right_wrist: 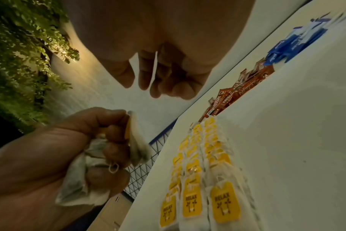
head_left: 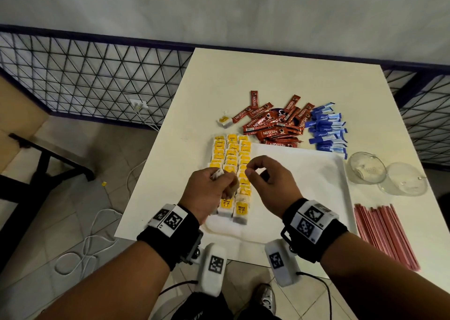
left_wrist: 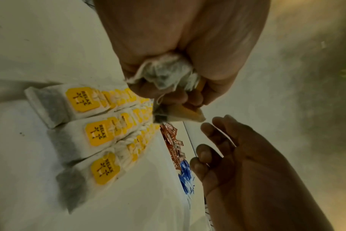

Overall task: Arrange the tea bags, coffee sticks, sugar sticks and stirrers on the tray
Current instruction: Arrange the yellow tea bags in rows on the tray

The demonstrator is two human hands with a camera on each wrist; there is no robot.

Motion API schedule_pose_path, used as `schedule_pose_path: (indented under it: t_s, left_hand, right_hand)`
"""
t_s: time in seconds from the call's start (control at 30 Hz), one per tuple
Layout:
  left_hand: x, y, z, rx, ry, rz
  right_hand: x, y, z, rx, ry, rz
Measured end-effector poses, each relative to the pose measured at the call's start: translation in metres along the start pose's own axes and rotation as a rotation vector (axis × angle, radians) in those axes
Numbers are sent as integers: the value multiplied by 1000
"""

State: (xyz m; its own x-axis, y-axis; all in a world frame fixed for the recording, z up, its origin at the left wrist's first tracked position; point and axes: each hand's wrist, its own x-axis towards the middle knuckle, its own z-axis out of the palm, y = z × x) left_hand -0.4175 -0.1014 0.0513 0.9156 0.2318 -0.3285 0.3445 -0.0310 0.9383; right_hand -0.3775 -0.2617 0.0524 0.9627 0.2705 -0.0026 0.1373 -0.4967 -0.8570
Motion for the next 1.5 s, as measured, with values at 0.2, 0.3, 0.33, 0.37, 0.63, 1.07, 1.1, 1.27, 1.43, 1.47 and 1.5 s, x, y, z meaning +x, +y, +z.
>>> schedule_pose_path:
  t_s: [0.2,0.3,0.33,0.37,0.63,1.07,1.1,1.27,1.43,1.47,1.5]
  left_hand:
    - [-2,-1,0,-135,-21,-97]
    - [-3,1,2,-139,-42,-80]
    - [-2,1,3,-120,-45,-71]
    - [-2,1,3,-111,-51,-68]
    - [-6,8,-6,-217,-71,-92]
    - [-7,-27,-17,716,-240,108]
    - [-8,-31,-17,772,-249,80]
    - [-10,-50,-20,903,-256,-2]
    - [-5,-67,-22,1032,-235,-47]
    - [-4,-70,-22,1056,-234,-57]
    - [-4,-71,-21,1081,-233,-56]
  right_hand:
    - [-4,0,-3,-6,-159,17]
    - [-3,-1,-3,38,-227,38]
    - [-2,-1,-3,53,-239,39]
    - [-1,-2,-2,63,-245,37]
    - [4,-4,-5,-34,-301,3]
    - [-8,0,5,-290,-472,5]
    - [-10,2,10,-298,-497,25]
    - [-11,11,34,-411,-535,83]
    - [-4,14,48,-524,-560,127]
    - [-3,15,51,-539,-562,140]
    - [-2,15,52,-555,-561,151]
